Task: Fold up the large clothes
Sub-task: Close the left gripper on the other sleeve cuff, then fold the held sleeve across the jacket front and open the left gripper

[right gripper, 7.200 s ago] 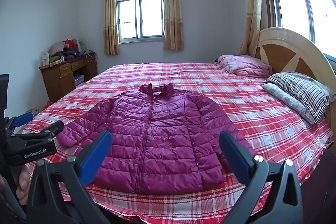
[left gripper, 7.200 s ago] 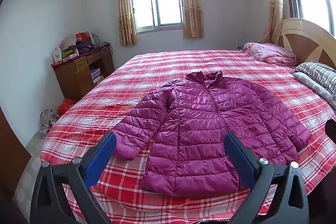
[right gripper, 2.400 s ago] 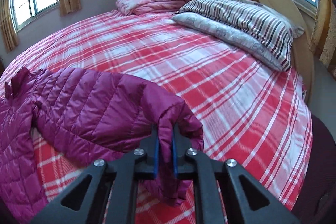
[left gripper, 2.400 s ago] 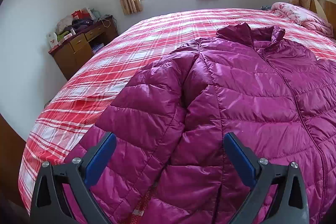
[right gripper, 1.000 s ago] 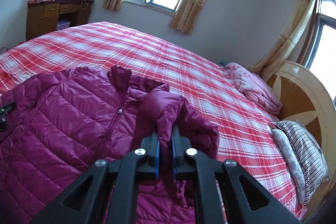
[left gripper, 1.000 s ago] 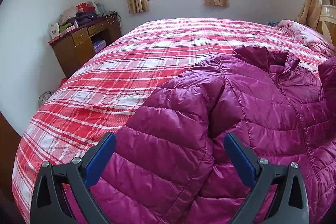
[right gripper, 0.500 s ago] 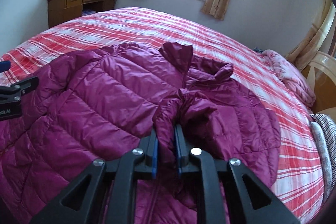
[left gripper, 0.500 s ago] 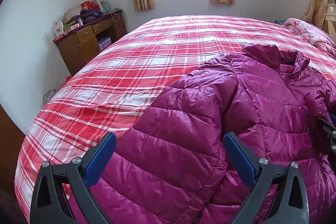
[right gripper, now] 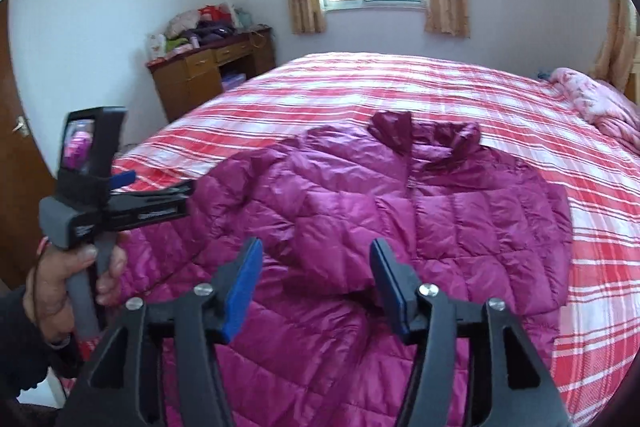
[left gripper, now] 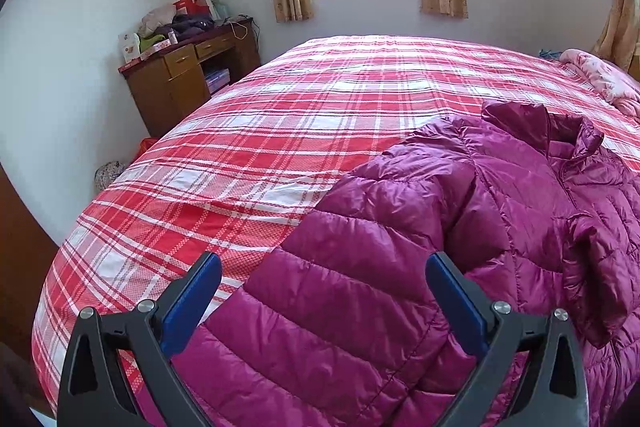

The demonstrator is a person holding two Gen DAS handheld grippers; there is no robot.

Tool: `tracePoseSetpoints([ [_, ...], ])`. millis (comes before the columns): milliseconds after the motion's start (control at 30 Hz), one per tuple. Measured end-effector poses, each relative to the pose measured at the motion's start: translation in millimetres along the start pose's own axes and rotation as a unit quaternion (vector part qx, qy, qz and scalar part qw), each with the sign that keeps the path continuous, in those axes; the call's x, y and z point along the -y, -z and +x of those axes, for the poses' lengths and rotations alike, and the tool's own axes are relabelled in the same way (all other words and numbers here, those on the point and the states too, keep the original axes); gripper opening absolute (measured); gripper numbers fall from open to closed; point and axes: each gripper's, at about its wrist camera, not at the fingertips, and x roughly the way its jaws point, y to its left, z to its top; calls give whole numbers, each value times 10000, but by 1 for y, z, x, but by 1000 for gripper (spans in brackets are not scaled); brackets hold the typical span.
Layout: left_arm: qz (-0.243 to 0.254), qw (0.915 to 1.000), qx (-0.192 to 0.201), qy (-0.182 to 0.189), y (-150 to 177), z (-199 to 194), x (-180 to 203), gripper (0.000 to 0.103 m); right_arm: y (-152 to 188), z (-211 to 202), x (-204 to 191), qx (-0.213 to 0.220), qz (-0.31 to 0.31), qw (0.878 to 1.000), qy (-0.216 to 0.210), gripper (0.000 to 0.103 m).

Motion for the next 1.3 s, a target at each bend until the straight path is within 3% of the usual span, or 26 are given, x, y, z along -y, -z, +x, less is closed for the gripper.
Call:
tracePoseSetpoints([
  [133,243,9996,71,112,1,-11,21,102,-1,48,16,-482,166,9970,577,28],
  [300,510,9982,146,285,3,-22,45,102,16,98,-5,-1018,-173,9937,438,24],
  [433,681,9967,134,423,5,-25,66,102,20,95,-6,-963,-292,9941,396,23],
  [533,743,9954,178,579,-1,-29,84,102,17,77,8,-690,63,9975,126,23],
  [667,754,9936,-35,835,-5,-26,105,102,9,51,23,-205,407,9983,370,25],
  [767,803,9909,-151,1066,-2,-23,120,102,12,55,33,-341,478,9973,441,31],
  [900,1012,9896,-168,1005,2,-13,141,102,27,68,46,-601,614,9949,529,31],
  [933,1061,9895,-133,977,3,-12,143,95,30,68,49,-626,663,9946,496,31],
  [967,1116,9886,-131,998,5,-11,145,75,33,68,49,-617,671,9946,489,31],
  [1000,1206,9866,-190,1079,8,-9,148,63,34,68,48,-592,658,9949,483,33],
  [1033,1264,9847,-276,1164,10,-7,150,44,37,68,46,-560,643,9952,472,33],
  [1100,1327,9831,-337,1213,14,-4,152,26,39,72,46,-529,600,9956,497,35],
  [1133,1383,9831,-296,1161,16,-5,153,11,41,70,44,-523,568,9957,520,36],
  [1167,1427,9830,-259,1127,17,-5,153,5,41,69,44,-510,548,9958,522,36],
  [1300,1434,9853,-141,912,18,-8,140,0,41,52,51,-314,715,9961,422,42],
])
